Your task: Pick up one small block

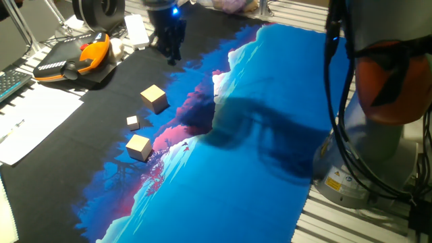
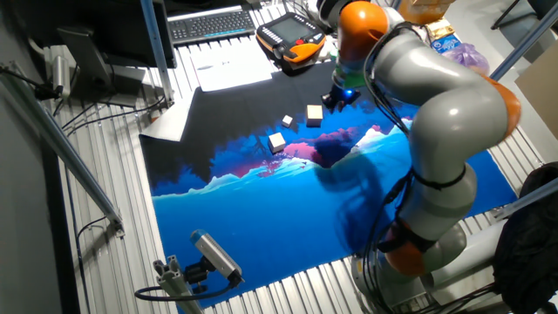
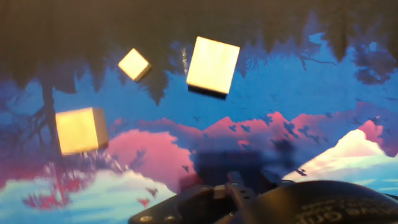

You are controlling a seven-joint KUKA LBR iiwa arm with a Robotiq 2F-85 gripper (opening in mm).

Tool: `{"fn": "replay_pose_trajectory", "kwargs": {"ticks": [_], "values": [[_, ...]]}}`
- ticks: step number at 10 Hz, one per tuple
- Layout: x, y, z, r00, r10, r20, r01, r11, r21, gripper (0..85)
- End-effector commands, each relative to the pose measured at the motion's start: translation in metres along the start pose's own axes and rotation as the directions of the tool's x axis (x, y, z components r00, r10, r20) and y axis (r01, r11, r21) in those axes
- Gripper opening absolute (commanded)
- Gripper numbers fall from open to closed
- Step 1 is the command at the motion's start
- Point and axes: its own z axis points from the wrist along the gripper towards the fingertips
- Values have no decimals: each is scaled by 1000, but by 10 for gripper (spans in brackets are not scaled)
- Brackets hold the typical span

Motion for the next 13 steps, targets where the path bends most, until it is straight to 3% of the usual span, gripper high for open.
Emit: {"fn": "replay_pose_trajectory", "kwargs": {"ticks": [1,5,9,13], "values": [[-12,5,10,1000,5,0,-5,1000,1,680],[-41,14,43,1000,11,5,-11,1000,-12,680],[-61,14,71,1000,3,15,-3,1000,-20,680],[-73,12,103,1000,0,27,0,1000,-20,680]]}}
